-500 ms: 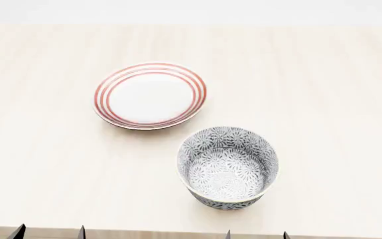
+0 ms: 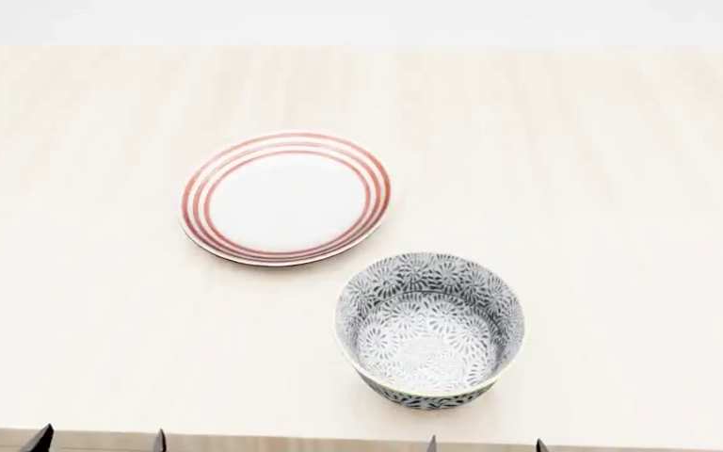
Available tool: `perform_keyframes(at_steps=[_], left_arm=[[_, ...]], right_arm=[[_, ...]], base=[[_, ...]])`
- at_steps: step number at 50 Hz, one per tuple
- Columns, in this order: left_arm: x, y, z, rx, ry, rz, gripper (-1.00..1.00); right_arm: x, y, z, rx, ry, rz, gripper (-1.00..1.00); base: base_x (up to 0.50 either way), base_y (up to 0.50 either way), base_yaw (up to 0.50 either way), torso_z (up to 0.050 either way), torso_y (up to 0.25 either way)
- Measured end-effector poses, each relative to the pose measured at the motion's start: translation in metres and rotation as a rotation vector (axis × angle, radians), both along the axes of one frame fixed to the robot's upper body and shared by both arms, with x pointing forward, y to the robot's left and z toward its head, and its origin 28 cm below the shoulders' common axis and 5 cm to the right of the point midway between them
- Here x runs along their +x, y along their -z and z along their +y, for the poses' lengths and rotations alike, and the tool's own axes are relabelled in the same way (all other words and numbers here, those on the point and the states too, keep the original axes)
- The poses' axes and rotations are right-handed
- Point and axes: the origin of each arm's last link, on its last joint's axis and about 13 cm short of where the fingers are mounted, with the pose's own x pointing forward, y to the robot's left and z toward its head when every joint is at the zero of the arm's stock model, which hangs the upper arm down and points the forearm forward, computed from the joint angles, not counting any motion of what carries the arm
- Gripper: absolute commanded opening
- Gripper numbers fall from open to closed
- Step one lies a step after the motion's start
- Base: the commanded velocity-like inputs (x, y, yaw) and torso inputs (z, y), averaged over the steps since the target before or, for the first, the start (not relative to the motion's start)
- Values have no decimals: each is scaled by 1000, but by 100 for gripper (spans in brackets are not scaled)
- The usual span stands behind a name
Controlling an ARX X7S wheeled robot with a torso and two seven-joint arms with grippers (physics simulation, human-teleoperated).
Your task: Put the bowl on the plate.
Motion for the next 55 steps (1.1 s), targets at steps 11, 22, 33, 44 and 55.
perform_keyframes(at_steps=[11,22,33,44,55], left_arm=[[0,2,-1,14,4,17,100],[4,-15,4,19,-30,-56,100],[8,-83,26,13,-206,-372,100],[2,-119,41,-1,-330,-562,100],[-2,-128,43,-3,-358,-620,100]], right_arm=[[0,1,0,3,1,2,100],[4,-14,-3,18,25,-60,100],[13,-80,-20,107,157,-415,100],[7,-116,-30,183,222,-638,100],[5,-125,-32,206,229,-691,100]], base=[[0,0,0,0,0],[0,0,0,0,0],[0,0,0,0,0],[386,0,0,0,0],[500,0,0,0,0]])
